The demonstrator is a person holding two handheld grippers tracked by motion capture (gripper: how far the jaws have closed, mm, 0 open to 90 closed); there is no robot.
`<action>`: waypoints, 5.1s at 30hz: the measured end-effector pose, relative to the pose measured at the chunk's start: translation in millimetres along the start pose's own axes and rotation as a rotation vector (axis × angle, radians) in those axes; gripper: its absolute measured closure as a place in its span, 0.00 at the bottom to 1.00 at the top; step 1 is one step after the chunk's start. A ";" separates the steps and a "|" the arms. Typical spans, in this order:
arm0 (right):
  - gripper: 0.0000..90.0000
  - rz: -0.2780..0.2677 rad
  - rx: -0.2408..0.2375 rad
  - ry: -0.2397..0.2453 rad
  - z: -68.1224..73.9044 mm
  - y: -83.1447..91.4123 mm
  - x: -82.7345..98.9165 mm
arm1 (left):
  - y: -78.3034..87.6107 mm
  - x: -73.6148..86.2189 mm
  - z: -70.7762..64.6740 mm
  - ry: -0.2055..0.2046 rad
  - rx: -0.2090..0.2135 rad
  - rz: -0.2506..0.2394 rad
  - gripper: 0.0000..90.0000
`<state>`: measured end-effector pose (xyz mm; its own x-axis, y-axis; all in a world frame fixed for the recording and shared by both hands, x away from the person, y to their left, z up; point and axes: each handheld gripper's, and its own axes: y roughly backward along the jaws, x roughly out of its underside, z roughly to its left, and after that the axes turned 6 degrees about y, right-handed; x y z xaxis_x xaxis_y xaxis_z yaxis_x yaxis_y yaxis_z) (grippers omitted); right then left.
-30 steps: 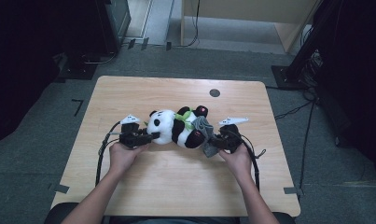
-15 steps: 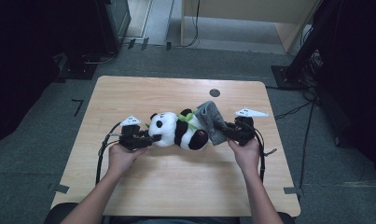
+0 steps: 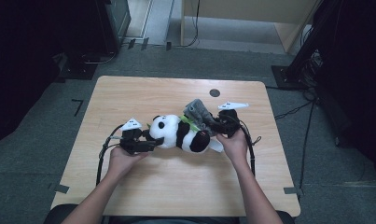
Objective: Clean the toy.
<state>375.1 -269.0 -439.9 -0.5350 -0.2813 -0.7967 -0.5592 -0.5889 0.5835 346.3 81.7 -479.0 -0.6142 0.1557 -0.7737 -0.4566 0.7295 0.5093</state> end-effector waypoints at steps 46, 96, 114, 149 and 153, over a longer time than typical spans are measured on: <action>0.88 -0.003 -0.020 -0.157 -49.4 -33.0 3.3 | -26.2 -25.6 22.9 -0.119 0.079 -0.052 0.56; 0.87 0.031 -0.247 0.042 89.9 -44.2 -52.1 | -13.9 -17.0 -20.2 0.034 -0.051 -0.011 0.59; 0.87 0.013 -0.137 -0.034 39.8 -17.1 -43.7 | -13.6 -19.9 -12.2 0.066 -0.025 -0.005 0.60; 0.87 -0.092 0.044 -0.164 -21.0 45.9 -30.4 | -14.3 -21.7 -4.6 0.057 -0.007 -0.004 0.60; 0.87 -0.096 0.060 -0.167 -21.7 50.7 -32.5 | -14.2 -21.1 -4.5 0.055 -0.008 -0.005 0.60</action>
<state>377.9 -306.2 -387.9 -0.5721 -0.0935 -0.8148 -0.6468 -0.5595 0.5183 362.9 65.0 -468.2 -0.6462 0.1153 -0.7544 -0.4648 0.7247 0.5088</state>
